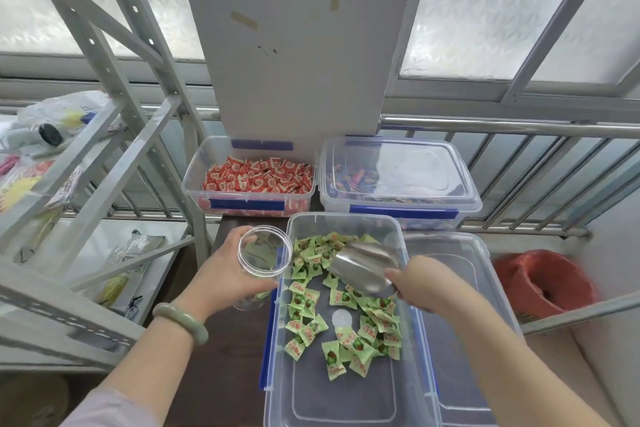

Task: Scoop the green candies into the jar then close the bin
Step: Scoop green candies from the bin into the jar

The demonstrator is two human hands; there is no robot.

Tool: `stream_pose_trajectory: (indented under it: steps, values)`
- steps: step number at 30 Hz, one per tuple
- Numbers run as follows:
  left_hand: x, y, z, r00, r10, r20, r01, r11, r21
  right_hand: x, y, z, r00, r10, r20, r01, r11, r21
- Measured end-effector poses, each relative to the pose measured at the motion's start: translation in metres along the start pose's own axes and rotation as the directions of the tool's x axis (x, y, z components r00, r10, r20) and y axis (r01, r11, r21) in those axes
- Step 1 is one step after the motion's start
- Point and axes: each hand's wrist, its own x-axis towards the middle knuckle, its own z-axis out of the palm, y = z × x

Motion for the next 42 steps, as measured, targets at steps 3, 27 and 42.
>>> stream_pose_trajectory:
  steps: [3,27,42]
  values:
    - [0.005,-0.004,0.000,1.000,-0.012,0.012,0.012,1.000,0.012,0.006,0.000,0.034,0.988,0.021,0.152,0.010,0.980,-0.198]
    - [0.013,-0.007,-0.001,0.998,-0.021,0.064,0.019,1.000,0.024,0.076,-0.028,0.092,0.994,-0.002,0.108,0.032,0.960,-0.277]
    - [0.011,-0.006,-0.002,0.997,-0.032,0.070,0.031,0.999,0.021,0.079,-0.023,0.115,0.991,0.137,-0.003,-0.126,0.920,0.372]
